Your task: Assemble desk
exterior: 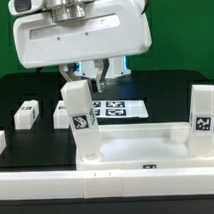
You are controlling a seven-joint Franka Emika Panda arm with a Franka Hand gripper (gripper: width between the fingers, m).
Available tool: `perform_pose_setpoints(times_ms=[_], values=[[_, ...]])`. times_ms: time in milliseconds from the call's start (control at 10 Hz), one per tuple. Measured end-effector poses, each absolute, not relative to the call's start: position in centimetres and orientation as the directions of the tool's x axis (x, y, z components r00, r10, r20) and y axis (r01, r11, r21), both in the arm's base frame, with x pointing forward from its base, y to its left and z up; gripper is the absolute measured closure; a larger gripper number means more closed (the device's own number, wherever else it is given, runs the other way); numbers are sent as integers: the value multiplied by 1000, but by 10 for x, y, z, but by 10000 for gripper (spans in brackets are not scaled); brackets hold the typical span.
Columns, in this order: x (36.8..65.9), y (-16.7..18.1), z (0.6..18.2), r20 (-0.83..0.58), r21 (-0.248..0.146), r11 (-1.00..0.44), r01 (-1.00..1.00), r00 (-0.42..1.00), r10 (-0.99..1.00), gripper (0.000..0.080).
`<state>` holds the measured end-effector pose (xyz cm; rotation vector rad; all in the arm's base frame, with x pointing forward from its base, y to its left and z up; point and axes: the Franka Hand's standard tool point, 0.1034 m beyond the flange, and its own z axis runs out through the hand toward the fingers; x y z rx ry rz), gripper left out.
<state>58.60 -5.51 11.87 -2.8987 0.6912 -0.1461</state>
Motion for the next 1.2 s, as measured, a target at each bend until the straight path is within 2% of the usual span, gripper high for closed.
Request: perform_pose_setpoints(times_ms=[100, 200, 600, 800, 900, 1000, 1100, 1200], values=[[586, -55, 119, 58, -175, -881, -440, 889, -455, 748], [586, -55, 118, 58, -175, -881, -440, 889, -455, 785], [586, -56, 118, 58, -173, -887, -429, 894, -444, 798], [596, -64, 130, 89, -147, -961, -233, 965, -248, 796], [623, -79, 153, 115, -144, -987, -75, 989, -92, 644], [636, -86, 162, 138, -142, -989, -40, 989, -60, 509], [639, -86, 165, 139, -145, -989, -39, 989, -60, 509], [637, -86, 162, 135, -144, -989, -39, 989, -59, 305]])
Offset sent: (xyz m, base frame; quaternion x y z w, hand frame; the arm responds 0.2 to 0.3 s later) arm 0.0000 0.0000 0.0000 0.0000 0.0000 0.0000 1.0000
